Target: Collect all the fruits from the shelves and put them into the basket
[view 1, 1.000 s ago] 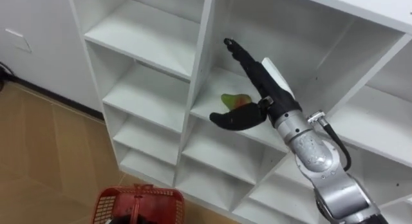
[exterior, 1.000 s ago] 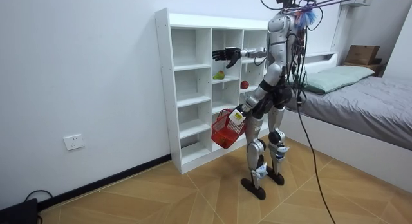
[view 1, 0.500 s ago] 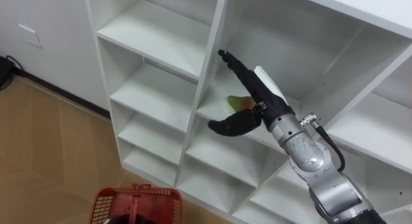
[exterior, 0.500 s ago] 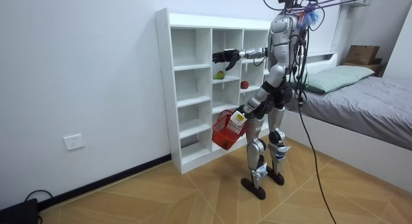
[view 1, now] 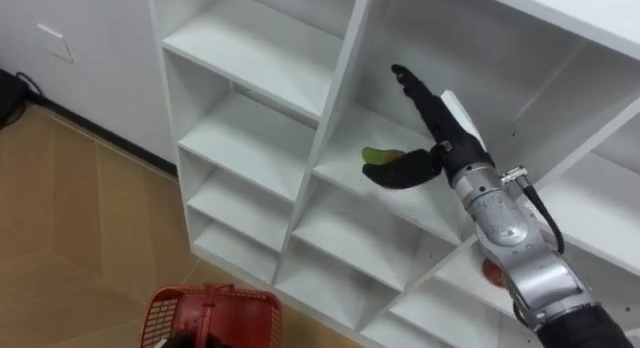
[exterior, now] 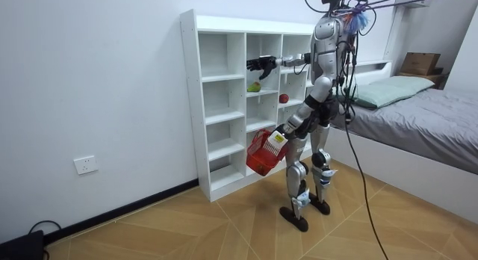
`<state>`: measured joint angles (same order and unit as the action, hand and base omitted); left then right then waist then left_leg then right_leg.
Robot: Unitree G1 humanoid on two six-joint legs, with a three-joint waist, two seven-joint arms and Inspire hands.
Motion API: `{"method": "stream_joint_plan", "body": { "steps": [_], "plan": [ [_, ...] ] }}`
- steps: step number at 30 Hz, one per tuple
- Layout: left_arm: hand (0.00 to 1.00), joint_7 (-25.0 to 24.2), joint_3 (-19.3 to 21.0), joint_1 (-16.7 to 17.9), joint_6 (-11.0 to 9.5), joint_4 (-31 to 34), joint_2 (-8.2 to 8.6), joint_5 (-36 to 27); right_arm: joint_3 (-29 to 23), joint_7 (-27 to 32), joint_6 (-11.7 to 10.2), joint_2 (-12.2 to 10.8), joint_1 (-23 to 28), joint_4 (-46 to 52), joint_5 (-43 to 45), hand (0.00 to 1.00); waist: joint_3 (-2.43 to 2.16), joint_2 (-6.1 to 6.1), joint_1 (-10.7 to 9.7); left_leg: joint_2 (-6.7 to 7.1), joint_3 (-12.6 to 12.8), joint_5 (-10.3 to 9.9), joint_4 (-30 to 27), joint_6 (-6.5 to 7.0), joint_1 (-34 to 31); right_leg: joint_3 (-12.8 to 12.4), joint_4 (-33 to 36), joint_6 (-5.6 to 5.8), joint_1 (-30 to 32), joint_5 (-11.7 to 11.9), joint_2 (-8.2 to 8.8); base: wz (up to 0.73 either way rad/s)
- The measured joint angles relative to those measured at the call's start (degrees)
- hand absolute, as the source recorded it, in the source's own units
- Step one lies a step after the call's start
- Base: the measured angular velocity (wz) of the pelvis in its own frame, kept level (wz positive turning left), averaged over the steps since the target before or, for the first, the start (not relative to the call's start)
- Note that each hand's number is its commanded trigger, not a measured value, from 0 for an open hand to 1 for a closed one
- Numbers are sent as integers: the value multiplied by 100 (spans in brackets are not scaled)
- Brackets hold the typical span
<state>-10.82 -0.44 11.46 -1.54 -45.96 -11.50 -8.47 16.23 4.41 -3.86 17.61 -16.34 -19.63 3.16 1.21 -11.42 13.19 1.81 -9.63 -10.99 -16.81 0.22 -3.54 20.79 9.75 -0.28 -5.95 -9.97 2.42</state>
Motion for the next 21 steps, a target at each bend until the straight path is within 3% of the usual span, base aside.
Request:
{"method": "stream_joint_plan", "body": {
  "steps": [7,9,10,12,14,17,21],
  "plan": [
    [100,1,24,-39,110,104,-179,154,-7,422,33,189,-702,-979,-183,0,-38,-114,7,-7,-21,16,-81,-23,-198,-23,14,-20,190,12,-22,0],
    [100,2,22,-41,114,108,-249,181,-4,549,23,247,-816,-1049,-296,0,-29,-147,36,-13,-21,17,-84,-25,-233,-18,15,-28,225,18,-28,0],
    [100,6,21,-41,122,109,-271,189,-1,643,16,257,-904,-1160,-301,0,-4,-129,43,-15,-21,16,-88,-26,-267,-10,15,-29,230,18,-29,3],
    [100,10,22,-75,126,116,-286,187,1,750,13,280,-1015,-1342,-318,0,-17,-154,53,-15,-26,15,-98,-26,-330,-8,20,-29,294,19,-29,3],
    [100,9,-11,-150,149,117,-334,189,23,765,17,286,-1118,-1637,-375,0,32,-167,99,-7,-81,12,-135,-30,-399,39,20,-29,315,19,-33,11],
    [100,10,-49,-193,154,139,-356,189,47,767,16,287,-1126,-1820,-424,0,46,-159,145,-3,-129,7,-188,-32,-533,81,38,-29,432,19,-36,9],
    [100,8,-144,-209,152,192,-397,309,-1,820,-43,289,-1260,-2111,-432,0,119,-56,123,2,-174,6,-346,-37,-825,144,102,-43,669,28,-44,6]
  ]
}}
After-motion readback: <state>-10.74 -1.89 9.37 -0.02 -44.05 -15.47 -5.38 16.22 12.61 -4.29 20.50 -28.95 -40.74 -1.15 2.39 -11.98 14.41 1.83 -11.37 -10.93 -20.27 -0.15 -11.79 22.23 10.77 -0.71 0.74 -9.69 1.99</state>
